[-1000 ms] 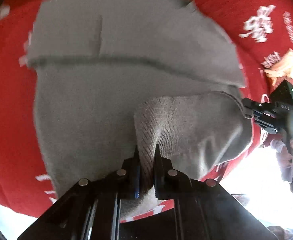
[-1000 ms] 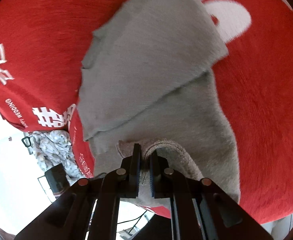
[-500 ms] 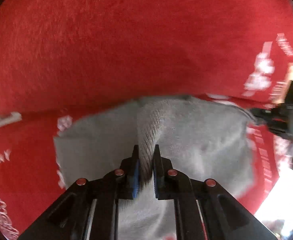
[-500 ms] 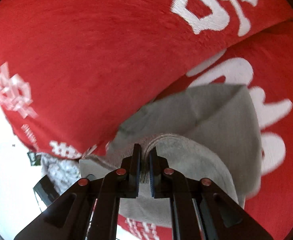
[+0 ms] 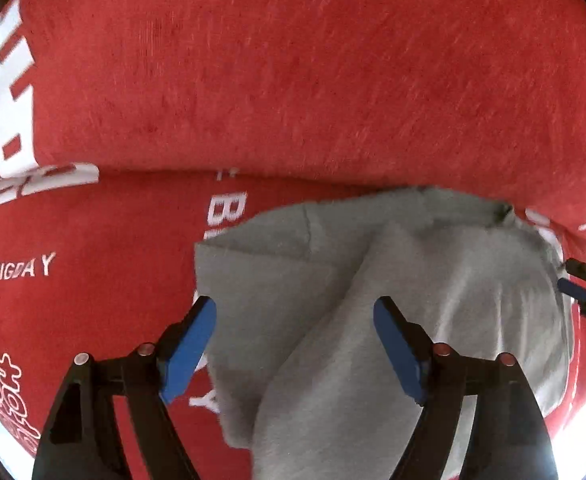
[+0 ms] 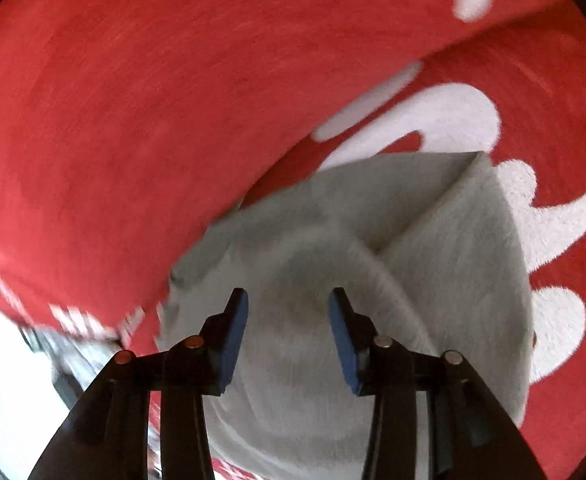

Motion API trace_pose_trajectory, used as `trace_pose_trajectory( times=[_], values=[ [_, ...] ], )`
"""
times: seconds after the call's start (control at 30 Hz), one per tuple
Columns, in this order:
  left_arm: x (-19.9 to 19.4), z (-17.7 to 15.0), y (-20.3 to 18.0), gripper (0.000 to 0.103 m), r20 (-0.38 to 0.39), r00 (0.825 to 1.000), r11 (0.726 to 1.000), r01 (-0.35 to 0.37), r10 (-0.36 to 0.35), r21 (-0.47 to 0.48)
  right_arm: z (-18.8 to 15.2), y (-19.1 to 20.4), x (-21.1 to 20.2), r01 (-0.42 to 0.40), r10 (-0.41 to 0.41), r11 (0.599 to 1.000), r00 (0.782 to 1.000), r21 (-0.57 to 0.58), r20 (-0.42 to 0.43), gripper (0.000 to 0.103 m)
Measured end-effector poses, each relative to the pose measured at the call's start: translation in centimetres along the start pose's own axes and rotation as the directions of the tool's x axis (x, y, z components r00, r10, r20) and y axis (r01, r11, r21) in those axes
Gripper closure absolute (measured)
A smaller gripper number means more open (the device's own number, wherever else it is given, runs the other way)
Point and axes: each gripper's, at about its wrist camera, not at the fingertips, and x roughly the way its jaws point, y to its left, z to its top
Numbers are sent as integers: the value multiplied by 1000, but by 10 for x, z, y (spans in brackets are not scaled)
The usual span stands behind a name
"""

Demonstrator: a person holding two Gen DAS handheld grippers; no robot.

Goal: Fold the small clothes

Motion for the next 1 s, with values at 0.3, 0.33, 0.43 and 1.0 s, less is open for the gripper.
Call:
trace_pose_trajectory(
  times=[0.3, 0.33, 0.43, 1.0],
  values=[
    [27, 3, -24, 93, -83, 986, 989, 149, -146, 21, -36, 15, 33, 106, -115, 985, 991, -139, -61, 58],
    [21, 1, -38, 93, -60, 993, 991, 111, -106, 73, -36, 15, 34, 105, -114, 985, 992, -140, -62, 58],
    [-10, -21, -96, 93, 118, 993, 943, -59, 21, 328, -36, 8, 31, 104, -115, 983, 991, -153, -67, 60],
    [-74, -97, -138, 92, 185, 981, 866, -49, -50, 497, -36, 2, 26, 71, -79, 991, 995, -115, -65, 62]
  ],
)
